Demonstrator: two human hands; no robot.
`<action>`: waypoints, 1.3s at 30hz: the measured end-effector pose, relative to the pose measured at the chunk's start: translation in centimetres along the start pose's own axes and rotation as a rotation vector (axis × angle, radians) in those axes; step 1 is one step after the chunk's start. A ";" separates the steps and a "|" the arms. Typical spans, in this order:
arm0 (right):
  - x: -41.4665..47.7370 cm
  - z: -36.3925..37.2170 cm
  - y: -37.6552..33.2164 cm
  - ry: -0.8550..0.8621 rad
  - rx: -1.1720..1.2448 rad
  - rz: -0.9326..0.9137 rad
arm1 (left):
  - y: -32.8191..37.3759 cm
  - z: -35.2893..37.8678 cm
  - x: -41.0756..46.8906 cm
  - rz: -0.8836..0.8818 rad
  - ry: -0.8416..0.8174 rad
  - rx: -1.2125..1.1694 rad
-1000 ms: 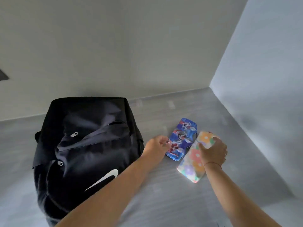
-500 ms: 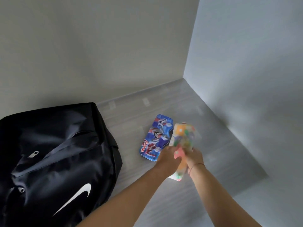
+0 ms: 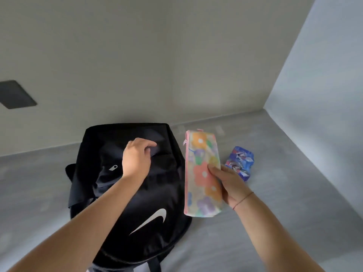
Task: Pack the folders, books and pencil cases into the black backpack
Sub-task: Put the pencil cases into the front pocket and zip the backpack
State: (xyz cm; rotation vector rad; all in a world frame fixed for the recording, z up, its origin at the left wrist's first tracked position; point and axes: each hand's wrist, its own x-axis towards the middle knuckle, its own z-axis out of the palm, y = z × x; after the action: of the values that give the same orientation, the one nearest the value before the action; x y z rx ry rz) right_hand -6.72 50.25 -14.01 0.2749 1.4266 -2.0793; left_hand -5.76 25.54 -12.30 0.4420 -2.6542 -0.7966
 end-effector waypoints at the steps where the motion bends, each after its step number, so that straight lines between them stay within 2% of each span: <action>1: 0.0 2.0 0.6 -0.029 -0.009 0.034 | -2.2 -1.4 0.6 -0.048 -0.007 0.038; 5: 0.4 8.2 3.3 -0.067 -0.037 0.102 | -8.9 -4.3 2.3 -0.156 -0.251 0.079; 13: 0.3 11.1 7.2 0.053 -0.015 0.068 | -10.2 -4.2 2.5 0.098 -0.505 0.204; 22: -1.2 11.3 8.6 0.107 -0.032 0.087 | -11.7 -3.3 1.6 0.360 -0.367 0.289; 25: -1.5 11.6 8.7 0.087 -0.035 0.107 | -11.4 -3.6 1.9 0.371 -0.375 0.317; 27: -1.6 11.8 8.6 0.063 -0.045 0.125 | -11.2 -4.5 2.5 0.331 -0.334 0.228; 30: -2.0 12.3 8.1 0.014 -0.095 0.165 | -10.5 -6.3 3.5 0.236 -0.184 -0.014; 33: -1.9 13.2 7.8 -0.011 -0.135 0.203 | -9.4 -7.6 3.6 0.210 -0.140 -0.127; 35: -0.9 14.2 7.4 0.032 -0.082 0.208 | -9.0 -7.8 3.3 0.247 -0.137 -0.117; 39: 2.6 17.2 6.5 0.234 0.137 0.187 | -9.1 -8.1 2.9 0.310 -0.199 -0.013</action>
State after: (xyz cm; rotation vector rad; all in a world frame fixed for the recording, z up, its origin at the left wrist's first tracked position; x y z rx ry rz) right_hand -2.40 32.25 -13.41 0.7001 1.3328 -2.0429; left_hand -3.36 13.40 -10.53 -0.0577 -2.7987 -0.7935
